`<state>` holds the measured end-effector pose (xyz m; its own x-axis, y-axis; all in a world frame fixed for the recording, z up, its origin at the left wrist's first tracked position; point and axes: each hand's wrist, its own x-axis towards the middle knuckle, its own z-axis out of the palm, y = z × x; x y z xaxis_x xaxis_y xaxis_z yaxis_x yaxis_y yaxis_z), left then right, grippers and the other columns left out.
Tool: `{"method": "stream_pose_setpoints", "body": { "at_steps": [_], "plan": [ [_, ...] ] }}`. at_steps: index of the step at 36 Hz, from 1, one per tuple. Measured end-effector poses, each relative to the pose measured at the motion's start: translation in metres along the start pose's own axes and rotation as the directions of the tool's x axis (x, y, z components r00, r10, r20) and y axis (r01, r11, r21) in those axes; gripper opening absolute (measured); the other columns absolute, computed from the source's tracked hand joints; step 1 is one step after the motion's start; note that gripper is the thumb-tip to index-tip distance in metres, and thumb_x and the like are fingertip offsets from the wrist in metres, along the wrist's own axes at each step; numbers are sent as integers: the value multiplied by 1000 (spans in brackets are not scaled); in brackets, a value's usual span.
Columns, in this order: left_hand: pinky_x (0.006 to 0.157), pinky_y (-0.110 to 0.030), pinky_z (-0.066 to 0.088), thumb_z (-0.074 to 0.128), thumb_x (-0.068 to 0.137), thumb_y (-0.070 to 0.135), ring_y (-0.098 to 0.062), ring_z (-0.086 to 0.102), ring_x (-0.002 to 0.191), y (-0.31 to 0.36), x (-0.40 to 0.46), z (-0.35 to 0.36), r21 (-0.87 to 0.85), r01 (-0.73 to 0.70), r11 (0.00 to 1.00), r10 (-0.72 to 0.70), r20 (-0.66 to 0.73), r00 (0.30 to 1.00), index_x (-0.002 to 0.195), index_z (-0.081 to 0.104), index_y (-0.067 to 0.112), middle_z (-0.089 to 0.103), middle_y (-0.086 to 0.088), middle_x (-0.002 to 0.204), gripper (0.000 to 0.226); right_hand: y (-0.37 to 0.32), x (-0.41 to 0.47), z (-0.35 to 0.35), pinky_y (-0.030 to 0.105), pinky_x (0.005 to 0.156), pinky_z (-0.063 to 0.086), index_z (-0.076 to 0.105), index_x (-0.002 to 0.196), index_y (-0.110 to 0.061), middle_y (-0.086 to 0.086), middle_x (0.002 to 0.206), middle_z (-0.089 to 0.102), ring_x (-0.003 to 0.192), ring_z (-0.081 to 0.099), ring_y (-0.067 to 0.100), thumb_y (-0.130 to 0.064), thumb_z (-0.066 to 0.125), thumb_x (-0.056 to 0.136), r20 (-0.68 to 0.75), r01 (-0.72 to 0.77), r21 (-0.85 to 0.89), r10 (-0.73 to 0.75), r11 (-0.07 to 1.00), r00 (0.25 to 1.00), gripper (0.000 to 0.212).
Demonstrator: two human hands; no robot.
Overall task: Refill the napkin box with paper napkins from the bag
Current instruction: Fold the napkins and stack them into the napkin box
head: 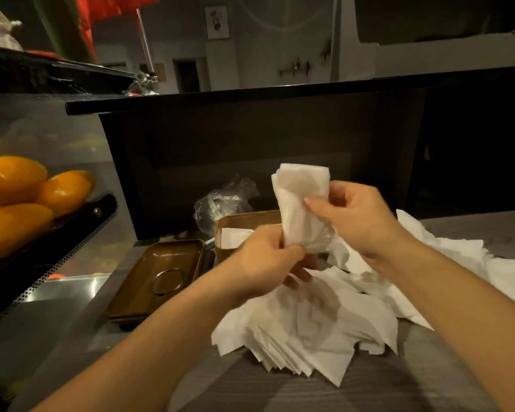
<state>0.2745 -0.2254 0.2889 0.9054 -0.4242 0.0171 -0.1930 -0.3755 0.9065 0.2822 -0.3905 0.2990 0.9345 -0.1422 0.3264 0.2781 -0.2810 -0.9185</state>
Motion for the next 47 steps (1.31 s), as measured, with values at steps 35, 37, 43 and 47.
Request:
{"method": "stream_pose_setpoints", "body": {
  "at_steps": [35, 37, 43, 47],
  "plan": [
    [92, -36, 50, 27, 110, 24, -19, 57, 95, -35, 55, -61, 955, -158, 250, -36, 172, 984, 106, 62, 9, 61, -9, 103, 38, 16, 82, 63, 28, 69, 49, 66, 114, -15, 1, 73, 51, 64, 52, 14, -18, 70, 94, 151, 101, -936, 125, 338, 980, 21],
    [89, -35, 50, 26, 110, 23, -19, 56, 92, -35, 57, -61, 953, -157, 258, -33, 171, 985, 103, 62, 8, 60, -9, 100, 39, 13, 80, 65, 30, 70, 47, 66, 113, -16, 1, 73, 51, 64, 51, 14, -17, 68, 95, 179, 146, -956, 113, 254, 977, 18],
    [71, -28, 43, 30, 109, 23, -17, 54, 84, -42, 61, -62, 960, -185, 211, -2, 189, 982, 92, 54, 13, 57, -6, 92, 31, 1, 87, 63, 36, 78, 55, 62, 96, -20, 1, 82, 61, 80, 62, 19, -28, 78, 88, 156, 75, -928, 200, 364, 967, 19],
    [79, -31, 50, 30, 109, 22, -19, 59, 87, -43, 61, -61, 959, -189, 211, 9, 192, 981, 95, 58, 12, 61, -8, 95, 33, 7, 84, 61, 33, 73, 49, 60, 98, -20, 0, 79, 57, 74, 57, 17, -26, 76, 89, 167, 106, -958, 215, 268, 962, 19]
  ]
}}
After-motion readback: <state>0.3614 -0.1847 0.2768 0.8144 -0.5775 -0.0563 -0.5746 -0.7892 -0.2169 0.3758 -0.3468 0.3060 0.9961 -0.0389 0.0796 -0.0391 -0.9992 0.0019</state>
